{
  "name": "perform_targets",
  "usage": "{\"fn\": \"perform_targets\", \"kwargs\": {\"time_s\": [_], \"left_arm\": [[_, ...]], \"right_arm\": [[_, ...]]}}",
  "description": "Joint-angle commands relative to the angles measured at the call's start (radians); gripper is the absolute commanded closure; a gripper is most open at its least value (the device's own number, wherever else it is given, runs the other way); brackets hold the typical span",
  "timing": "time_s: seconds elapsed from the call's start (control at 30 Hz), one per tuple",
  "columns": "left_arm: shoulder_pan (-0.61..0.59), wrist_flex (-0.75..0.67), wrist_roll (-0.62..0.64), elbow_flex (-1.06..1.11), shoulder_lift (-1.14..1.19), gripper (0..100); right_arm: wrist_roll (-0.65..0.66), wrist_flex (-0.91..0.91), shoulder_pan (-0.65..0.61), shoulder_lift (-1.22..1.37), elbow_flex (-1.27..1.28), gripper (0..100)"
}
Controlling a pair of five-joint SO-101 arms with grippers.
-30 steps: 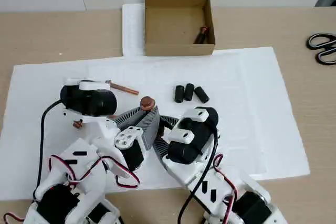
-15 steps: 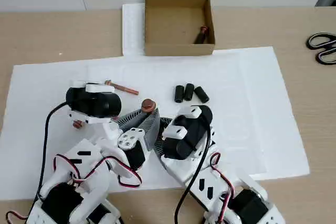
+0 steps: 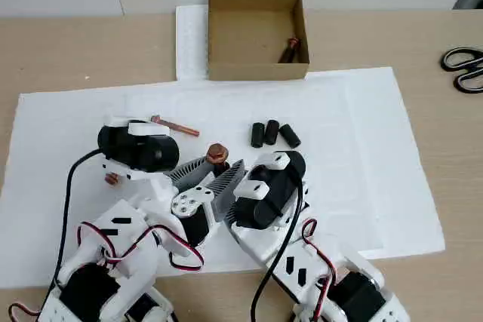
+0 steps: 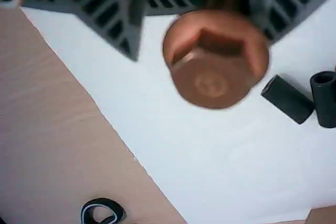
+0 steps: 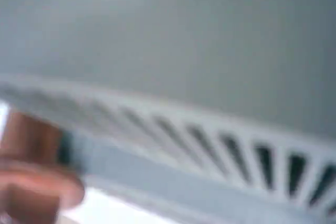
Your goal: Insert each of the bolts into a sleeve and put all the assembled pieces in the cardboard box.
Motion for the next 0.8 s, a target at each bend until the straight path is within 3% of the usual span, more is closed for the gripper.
{"fn": "perform_targets", "kwargs": {"time_s": [0.0,0.33,0.77], "left_arm": [[0.063,0.008,-0.006,0.033,0.012,85],[-0.120,0.008,-0.147,0.035,0.018,85],[-0.123,-0.043,-0.149,-0.056,0.020,85]], "right_arm": [[0.011,-0.051,0.002,-0.005,-0.046,99.5],[0.011,-0.054,0.001,-0.005,-0.048,99.5],[0.011,-0.053,0.004,-0.008,-0.023,99.5]]}}
